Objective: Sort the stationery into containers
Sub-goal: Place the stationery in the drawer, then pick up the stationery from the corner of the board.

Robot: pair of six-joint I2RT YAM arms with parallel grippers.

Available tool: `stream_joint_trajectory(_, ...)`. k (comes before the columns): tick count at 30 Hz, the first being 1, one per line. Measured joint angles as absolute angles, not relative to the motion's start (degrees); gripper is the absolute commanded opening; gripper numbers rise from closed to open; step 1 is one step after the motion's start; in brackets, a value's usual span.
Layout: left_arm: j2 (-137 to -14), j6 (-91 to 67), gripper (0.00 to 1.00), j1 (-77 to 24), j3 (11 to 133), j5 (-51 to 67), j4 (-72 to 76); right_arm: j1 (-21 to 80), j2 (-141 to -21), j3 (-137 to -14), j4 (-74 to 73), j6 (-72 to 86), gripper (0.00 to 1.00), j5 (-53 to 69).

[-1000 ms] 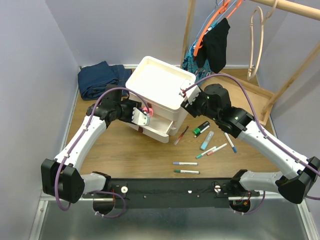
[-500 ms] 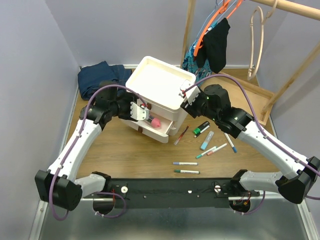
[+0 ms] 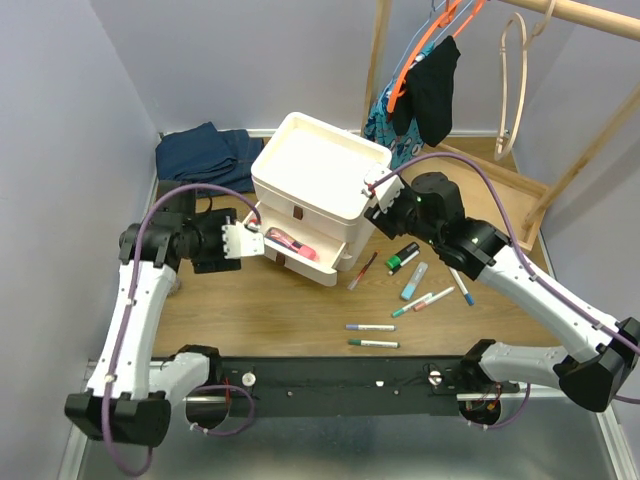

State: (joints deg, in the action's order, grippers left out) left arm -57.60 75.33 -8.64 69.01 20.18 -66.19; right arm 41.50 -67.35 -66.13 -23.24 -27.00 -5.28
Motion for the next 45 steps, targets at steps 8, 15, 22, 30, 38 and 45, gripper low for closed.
stream_joint_trajectory(8, -61.6, 79.7, 0.99, 11.6, 61.1, 17.6, -72.1, 41.5, -67.1, -64.9, -23.0, -26.8, 0.63, -3.9)
stream_joint_trajectory(15, -69.3, 81.6, 0.99, 22.8, 59.0, 16.4, -70.4, 41.5, -65.6, -63.4, -22.9, -26.6, 0.64, -3.6)
stream_joint_trajectory(22, -77.5, 76.7, 0.96, 24.7, 63.9, 16.5, -64.7, 41.5, -65.2, -63.4, -23.0, -26.6, 0.64, -3.5)
stream_joint_trajectory(30, -84.8, 72.3, 0.88, 24.7, 65.1, 11.4, -60.9, 41.5, -66.9, -64.6, -23.6, -26.6, 0.64, -2.8)
stream_joint_trajectory(38, -87.7, 68.5, 0.87, 24.7, 64.1, 8.4, -57.8, 41.5, -70.6, -67.9, -24.3, -26.5, 0.64, -2.0)
stream_joint_trajectory(45, -88.8, 67.9, 0.85, 24.8, 61.3, 6.2, -55.8, 41.5, -72.3, -69.1, -24.8, -26.3, 0.64, -1.6)
